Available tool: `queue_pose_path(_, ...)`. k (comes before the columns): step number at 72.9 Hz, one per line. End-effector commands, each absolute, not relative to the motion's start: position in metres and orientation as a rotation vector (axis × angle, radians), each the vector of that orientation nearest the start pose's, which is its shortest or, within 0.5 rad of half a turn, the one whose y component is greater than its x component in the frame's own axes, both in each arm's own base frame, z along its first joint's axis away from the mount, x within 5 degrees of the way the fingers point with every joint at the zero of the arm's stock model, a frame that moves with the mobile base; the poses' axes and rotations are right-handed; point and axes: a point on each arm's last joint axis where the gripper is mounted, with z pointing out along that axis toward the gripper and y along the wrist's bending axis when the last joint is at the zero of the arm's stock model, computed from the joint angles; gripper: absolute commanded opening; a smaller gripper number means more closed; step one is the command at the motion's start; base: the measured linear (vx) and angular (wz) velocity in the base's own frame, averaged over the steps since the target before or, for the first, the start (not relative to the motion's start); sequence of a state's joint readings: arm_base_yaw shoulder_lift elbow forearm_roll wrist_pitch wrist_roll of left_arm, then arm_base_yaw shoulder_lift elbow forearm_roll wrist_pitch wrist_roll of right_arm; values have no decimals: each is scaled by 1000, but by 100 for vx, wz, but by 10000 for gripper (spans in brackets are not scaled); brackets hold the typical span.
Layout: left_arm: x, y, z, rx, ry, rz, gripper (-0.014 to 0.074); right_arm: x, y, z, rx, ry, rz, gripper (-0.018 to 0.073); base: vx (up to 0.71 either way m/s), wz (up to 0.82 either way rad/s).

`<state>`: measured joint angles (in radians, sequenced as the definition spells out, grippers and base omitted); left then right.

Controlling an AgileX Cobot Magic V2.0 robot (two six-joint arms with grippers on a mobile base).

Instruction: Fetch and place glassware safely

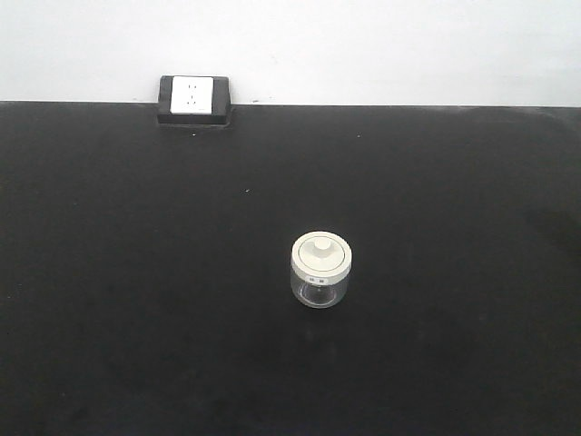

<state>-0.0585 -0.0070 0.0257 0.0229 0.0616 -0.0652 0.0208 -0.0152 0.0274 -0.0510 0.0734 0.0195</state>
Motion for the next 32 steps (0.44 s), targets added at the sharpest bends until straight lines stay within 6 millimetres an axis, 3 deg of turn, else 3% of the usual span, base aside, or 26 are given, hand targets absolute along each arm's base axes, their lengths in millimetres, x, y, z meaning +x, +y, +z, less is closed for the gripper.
queue_pose_path(1,57,-4,197,6,1506,-97,-7,57,1,199,-40,1508,-18,-8,0,0)
queue_pose_path(32,57,-4,197,6,1506,-97,-7,57,1,199,-40,1508,-18,-8,0,0)
